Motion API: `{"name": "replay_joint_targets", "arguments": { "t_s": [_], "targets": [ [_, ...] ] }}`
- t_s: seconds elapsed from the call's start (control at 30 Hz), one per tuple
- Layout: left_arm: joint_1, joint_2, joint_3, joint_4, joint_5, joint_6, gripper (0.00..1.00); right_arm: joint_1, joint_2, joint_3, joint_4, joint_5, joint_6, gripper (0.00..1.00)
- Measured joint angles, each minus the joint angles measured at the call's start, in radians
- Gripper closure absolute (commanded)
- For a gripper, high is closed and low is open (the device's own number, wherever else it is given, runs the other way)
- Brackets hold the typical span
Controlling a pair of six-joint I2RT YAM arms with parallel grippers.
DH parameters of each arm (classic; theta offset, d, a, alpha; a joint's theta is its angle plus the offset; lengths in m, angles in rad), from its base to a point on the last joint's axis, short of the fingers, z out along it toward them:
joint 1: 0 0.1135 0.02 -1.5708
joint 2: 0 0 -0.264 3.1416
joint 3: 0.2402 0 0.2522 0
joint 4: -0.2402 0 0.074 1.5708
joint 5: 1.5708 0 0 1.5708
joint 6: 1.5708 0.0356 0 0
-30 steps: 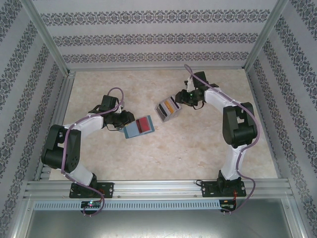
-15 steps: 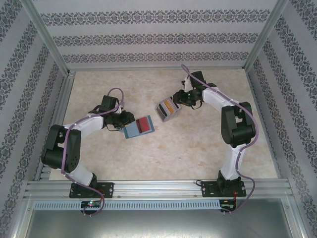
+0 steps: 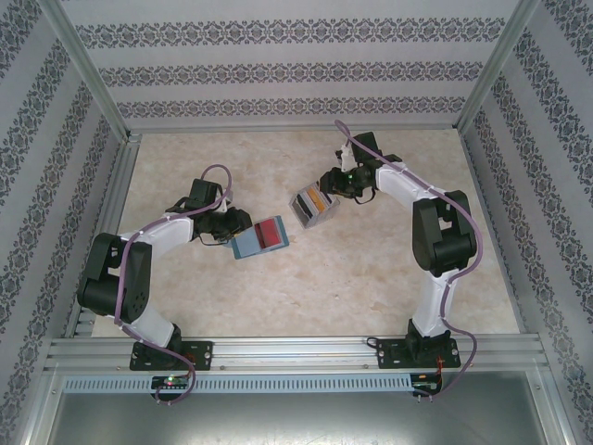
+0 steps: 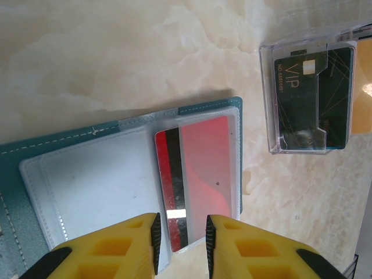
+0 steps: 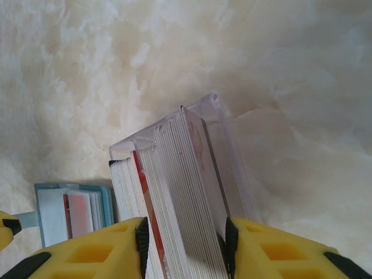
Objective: Put the credit cards into the card holder
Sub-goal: Pick up the credit card from the storage box.
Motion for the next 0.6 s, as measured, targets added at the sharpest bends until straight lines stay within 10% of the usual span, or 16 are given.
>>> {"name": "replay_joint_targets", "arguments": {
  "t_s": [0.6],
  "targets": [
    [0.0,0.0,-0.001,0.001,0.0,0.0,0.71,0.0,0.0,0.004,-0.015,0.0,0.0,0.58]
  ]
}}
